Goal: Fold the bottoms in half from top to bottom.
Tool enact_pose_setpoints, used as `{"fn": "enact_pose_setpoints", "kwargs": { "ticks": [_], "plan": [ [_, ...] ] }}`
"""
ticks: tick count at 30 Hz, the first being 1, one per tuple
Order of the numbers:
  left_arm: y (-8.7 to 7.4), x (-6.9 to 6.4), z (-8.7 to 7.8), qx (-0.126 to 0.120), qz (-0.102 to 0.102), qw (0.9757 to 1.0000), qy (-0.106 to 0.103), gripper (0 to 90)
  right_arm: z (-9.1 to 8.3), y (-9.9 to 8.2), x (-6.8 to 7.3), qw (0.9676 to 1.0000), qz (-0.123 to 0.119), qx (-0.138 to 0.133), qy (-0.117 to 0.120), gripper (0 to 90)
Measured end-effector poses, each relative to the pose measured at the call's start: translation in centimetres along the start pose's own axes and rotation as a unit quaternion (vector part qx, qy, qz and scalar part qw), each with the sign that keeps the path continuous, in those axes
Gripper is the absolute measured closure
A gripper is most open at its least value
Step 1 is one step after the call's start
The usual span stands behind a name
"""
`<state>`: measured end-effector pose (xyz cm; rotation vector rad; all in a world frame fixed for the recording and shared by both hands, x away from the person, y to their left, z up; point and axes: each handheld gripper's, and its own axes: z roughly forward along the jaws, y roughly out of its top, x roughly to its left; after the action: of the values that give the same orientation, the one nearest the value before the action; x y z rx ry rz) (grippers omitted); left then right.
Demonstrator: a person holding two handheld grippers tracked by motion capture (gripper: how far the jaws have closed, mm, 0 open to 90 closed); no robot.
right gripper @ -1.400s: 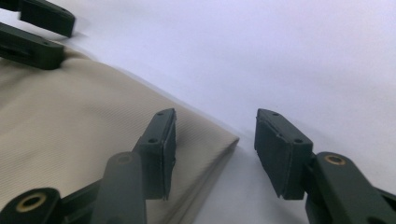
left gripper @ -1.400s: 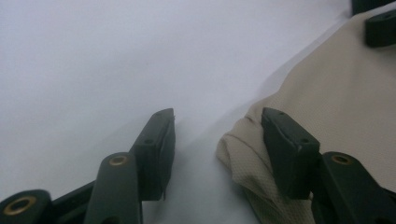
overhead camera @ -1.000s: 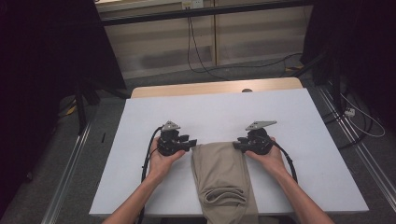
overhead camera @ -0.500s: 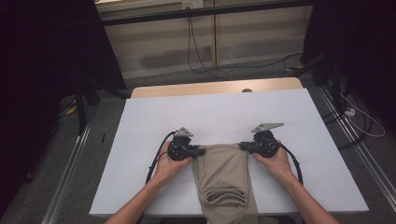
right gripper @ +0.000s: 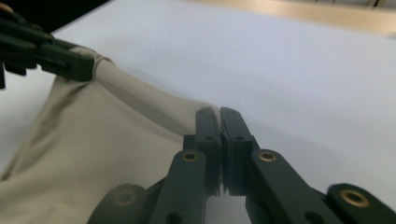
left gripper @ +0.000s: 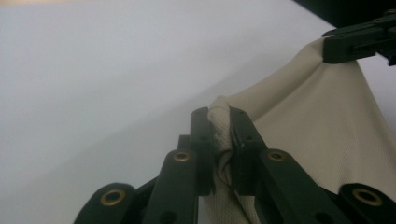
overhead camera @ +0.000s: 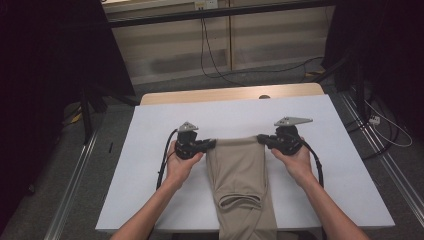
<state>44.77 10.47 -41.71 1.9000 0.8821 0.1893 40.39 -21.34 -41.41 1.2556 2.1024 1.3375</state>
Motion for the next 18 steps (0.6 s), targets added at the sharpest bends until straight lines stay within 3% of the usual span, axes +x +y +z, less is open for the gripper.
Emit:
{"fn": "enact_pose_setpoints", "kwargs": {
  "ticks": [4, 10, 18],
  "plan": [
    [2.8, 0.1, -0.2, -0.022, 0.013, 0.9995, 0.018, 82.1, -0.3, 2.7, -0.6, 0.9995, 0.003, -0.029, -0.01, 87.6],
    [6.0, 0.8, 0.3, -0.039, 0.021, 0.9982, 0.042, 82.1, -0.1, 5.8, -1.3, 0.9986, 0.007, -0.047, -0.024, 87.6],
    [9.3, 1.8, 0.8, -0.068, 0.017, 0.9962, 0.051, 82.0, 0.1, 9.8, -2.5, 0.9968, 0.007, -0.066, -0.044, 87.6]
  ]
}}
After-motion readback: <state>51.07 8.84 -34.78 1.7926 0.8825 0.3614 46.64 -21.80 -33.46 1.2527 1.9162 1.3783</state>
